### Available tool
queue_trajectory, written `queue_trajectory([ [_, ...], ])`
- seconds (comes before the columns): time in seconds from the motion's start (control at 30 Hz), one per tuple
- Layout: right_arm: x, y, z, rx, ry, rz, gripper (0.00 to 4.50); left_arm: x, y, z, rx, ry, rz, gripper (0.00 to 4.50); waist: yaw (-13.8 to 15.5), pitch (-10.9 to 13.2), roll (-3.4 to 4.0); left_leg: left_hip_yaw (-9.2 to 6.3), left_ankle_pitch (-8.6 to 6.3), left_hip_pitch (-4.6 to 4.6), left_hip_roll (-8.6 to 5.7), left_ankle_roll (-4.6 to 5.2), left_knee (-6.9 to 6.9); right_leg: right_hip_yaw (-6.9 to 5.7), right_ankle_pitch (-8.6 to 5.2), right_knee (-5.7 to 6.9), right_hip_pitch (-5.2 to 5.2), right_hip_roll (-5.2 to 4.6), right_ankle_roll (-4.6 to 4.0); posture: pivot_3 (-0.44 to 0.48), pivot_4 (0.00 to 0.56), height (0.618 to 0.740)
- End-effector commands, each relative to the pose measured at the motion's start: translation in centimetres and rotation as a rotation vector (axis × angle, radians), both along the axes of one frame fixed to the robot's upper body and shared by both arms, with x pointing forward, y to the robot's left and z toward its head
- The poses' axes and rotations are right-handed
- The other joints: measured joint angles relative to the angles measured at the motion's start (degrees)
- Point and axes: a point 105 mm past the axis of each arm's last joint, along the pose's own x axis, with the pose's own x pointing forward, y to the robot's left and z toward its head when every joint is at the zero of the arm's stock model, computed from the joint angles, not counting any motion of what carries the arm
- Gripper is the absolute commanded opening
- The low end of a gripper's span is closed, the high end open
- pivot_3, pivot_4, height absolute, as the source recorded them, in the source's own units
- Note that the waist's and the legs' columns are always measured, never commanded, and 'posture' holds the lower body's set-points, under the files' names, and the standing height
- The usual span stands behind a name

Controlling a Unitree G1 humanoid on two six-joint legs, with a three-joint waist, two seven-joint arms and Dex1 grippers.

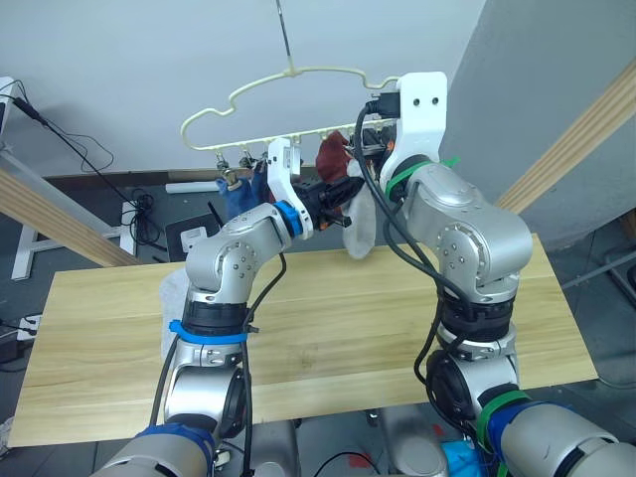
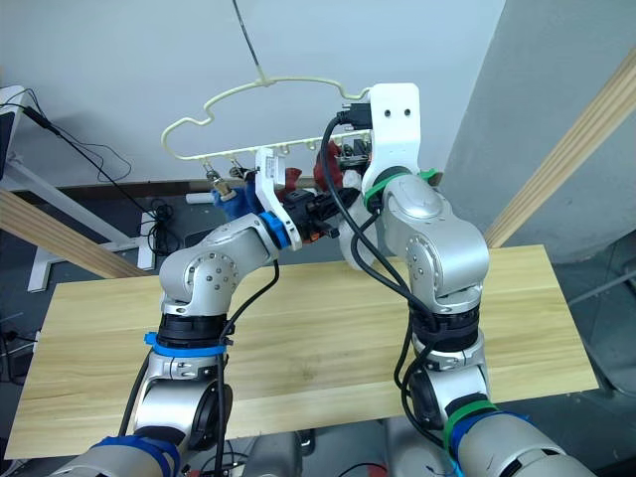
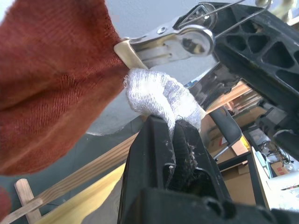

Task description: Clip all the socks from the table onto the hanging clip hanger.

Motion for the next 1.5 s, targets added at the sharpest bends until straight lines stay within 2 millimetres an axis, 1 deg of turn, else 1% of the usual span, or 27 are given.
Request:
queue_trajectory([
  [0.03,-0.7,0.1,1.6,0.016,-0.066,0.009,2.77,-0.5,-0.4,1.9,-0.036,-0.056,-0.028,0.00,0.00,0.00,0.00,0.00,0.00,0.00,0.00,0.00,0.00,0.00,0.00,0.00,0.00,0.00,0.00,-0.219,0.356,0.740],
  [0.23,-0.8,0.1,1.6,0.011,-0.066,0.012,2.77,-0.7,-0.4,1.9,-0.033,-0.054,-0.030,0.00,-0.01,0.00,0.00,0.01,0.00,0.00,-0.01,0.00,0.00,0.00,0.00,-0.01,0.00,0.00,0.00,-0.220,0.358,0.740],
  [0.3,-0.9,0.1,1.5,0.003,-0.064,0.021,2.80,-1.1,-0.5,1.9,-0.042,-0.045,-0.055,0.57,-0.01,0.00,0.00,0.00,0.00,0.00,-0.01,0.00,0.00,0.00,0.00,-0.01,0.00,0.00,0.00,-0.220,0.359,0.740],
  [0.37,-1.1,-0.2,1.3,-0.005,-0.060,0.037,2.80,-1.5,-0.4,1.6,-0.007,-0.053,-0.065,0.99,-0.01,0.00,0.00,0.00,0.00,0.00,-0.01,0.00,0.00,0.00,0.00,-0.01,0.00,0.00,0.00,-0.218,0.359,0.740],
  [0.4,-1.3,-0.4,1.1,-0.006,-0.056,0.047,2.80,-1.6,-0.3,1.3,0.026,-0.065,-0.056,1.36,-0.01,0.00,0.00,0.00,0.00,0.00,-0.01,0.00,-0.01,0.00,0.00,-0.01,0.00,0.00,0.00,-0.218,0.358,0.740],
  [0.5,-1.8,-1.1,0.5,-0.001,-0.036,0.076,2.80,-2.3,0.1,0.7,0.080,-0.083,-0.059,2.23,-0.04,0.00,0.00,0.00,0.00,0.00,0.00,0.00,-0.03,0.00,0.00,-0.03,0.00,0.02,0.00,-0.218,0.354,0.740],
  [0.67,-3.2,-1.7,-0.9,-0.017,-0.001,0.155,2.80,-3.4,0.8,-0.1,0.162,-0.124,-0.063,3.69,-0.02,0.00,0.00,-0.02,0.00,0.00,0.03,0.00,-0.03,0.02,0.00,-0.02,0.00,0.01,0.00,-0.222,0.350,0.740],
  [0.7,-4.0,-2.0,-1.7,-0.034,0.015,0.192,2.80,-3.7,1.4,-0.6,0.187,-0.128,-0.048,3.98,-0.01,0.00,0.00,-0.03,0.00,0.00,0.04,0.00,-0.02,0.02,0.00,-0.02,0.00,0.01,0.00,-0.226,0.340,0.740],
  [0.73,-4.7,-2.3,-2.4,-0.048,0.026,0.220,2.80,-4.0,1.9,-0.9,0.206,-0.131,-0.038,3.98,-0.02,-0.01,0.00,-0.02,0.00,0.00,0.03,0.00,-0.03,0.02,0.00,-0.02,0.00,0.01,0.00,-0.226,0.340,0.740],
  [0.8,-6.4,-2.8,-3.9,-0.102,0.038,0.284,2.80,-4.5,3.4,-1.9,0.238,-0.131,0.017,3.98,-0.03,-0.01,0.00,-0.06,0.00,0.01,0.04,0.00,-0.05,0.00,-0.01,-0.04,0.03,0.01,0.01,-0.232,0.330,0.740],
  [0.9,-8.1,-3.6,-6.2,-0.130,0.076,0.337,2.80,-5.6,5.4,-3.0,0.248,-0.131,0.070,3.98,-0.09,-0.02,-0.01,-0.05,0.00,0.01,0.08,0.00,-0.10,0.03,-0.02,-0.10,0.02,0.01,0.03,-0.233,0.322,0.740],
  [0.93,-8.6,-3.7,-6.8,-0.139,0.081,0.351,2.80,-5.9,5.9,-3.2,0.250,-0.139,0.085,3.98,-0.10,-0.02,-0.01,-0.06,0.00,0.01,0.08,0.00,-0.10,0.07,-0.02,-0.09,-0.01,0.00,0.03,-0.234,0.311,0.740],
  [0.97,-9.1,-4.0,-7.5,-0.147,0.095,0.355,2.80,-6.2,6.5,-3.5,0.258,-0.143,0.110,3.98,-0.07,-0.02,-0.02,-0.04,0.00,0.01,0.08,0.00,-0.09,0.07,-0.02,-0.07,-0.01,0.01,0.03,-0.234,0.311,0.740],
  [1.07,-9.9,-4.7,-8.7,-0.174,0.111,0.363,2.80,-6.8,7.9,-4.2,0.266,-0.140,0.167,3.98,-0.03,-0.04,-0.04,-0.04,0.01,0.03,0.01,0.00,-0.02,0.03,-0.01,-0.02,0.03,0.01,0.03,-0.234,0.311,0.740],
  [1.1,-10.1,-5.1,-9.3,-0.184,0.113,0.354,2.80,-7.2,8.6,-4.4,0.265,-0.154,0.194,3.98,-0.03,-0.06,-0.06,-0.03,0.04,0.05,-0.01,0.01,-0.01,0.04,-0.02,-0.02,0.06,0.02,0.04,-0.230,0.293,0.740],
  [1.13,-10.2,-5.8,-10.3,-0.190,0.128,0.328,2.80,-7.7,9.9,-4.6,0.252,-0.192,0.262,3.98,-0.03,-0.21,-0.07,-0.03,0.05,0.08,-0.02,0.00,0.01,0.04,-0.02,-0.03,0.10,0.02,0.04,-0.225,0.279,0.740],
  [1.17,-10.3,-6.3,-11.0,-0.194,0.137,0.310,2.80,-8.2,10.8,-4.7,0.247,-0.221,0.310,3.98,-0.13,-0.67,-0.08,0.00,0.07,0.09,-0.05,0.00,0.01,0.06,-0.03,-0.05,0.10,0.03,0.05,-0.225,0.279,0.740],
  [1.2,-10.5,-7.0,-12.2,-0.198,0.148,0.283,2.80,-8.9,12.1,-5.3,0.253,-0.233,0.378,3.98,-0.12,-0.94,-0.09,0.08,0.06,0.13,-0.02,-0.01,-0.07,0.08,-0.02,-0.08,0.10,0.04,0.05,-0.215,0.265,0.740],
  [1.23,-10.7,-7.4,-12.9,-0.202,0.153,0.267,2.80,-9.3,12.8,-5.7,0.259,-0.238,0.419,3.98,-0.10,-1.13,-0.08,0.06,0.06,0.16,0.00,-0.01,-0.08,0.06,-0.02,-0.05,0.12,0.04,0.04,-0.206,0.255,0.740],
  [1.3,-11.3,-7.8,-14.1,-0.211,0.151,0.256,2.80,-10.1,13.9,-7.2,0.265,-0.191,0.465,3.98,0.11,-1.52,-0.09,0.06,0.06,0.14,-0.01,-0.02,-0.12,0.06,-0.02,-0.07,0.07,0.04,0.03,-0.199,0.246,0.740],
  [1.37,-11.9,-8.1,-15.4,-0.189,0.162,0.246,2.80,-10.9,14.8,-8.7,0.279,-0.168,0.506,3.98,0.20,-2.28,-0.11,0.05,0.07,0.14,-0.04,-0.02,-0.10,0.05,-0.02,-0.07,0.11,0.04,0.03,-0.187,0.231,0.740],
  [1.43,-12.8,-8.7,-17.1,-0.189,0.182,0.235,2.80,-12.2,15.5,-10.2,0.281,-0.159,0.546,3.98,0.20,-3.27,-0.16,0.08,0.06,0.18,-0.04,-0.02,-0.09,0.08,-0.03,-0.10,0.18,0.02,0.04,-0.178,0.222,0.740],
  [1.5,-13.2,-9.1,-18.0,-0.198,0.174,0.227,2.80,-13.0,15.9,-11.2,0.298,-0.148,0.584,3.98,0.17,-3.81,-0.27,0.11,0.06,0.40,-0.04,-0.01,-0.08,0.07,-0.18,-0.38,0.49,0.04,0.30,-0.168,0.209,0.740],
])
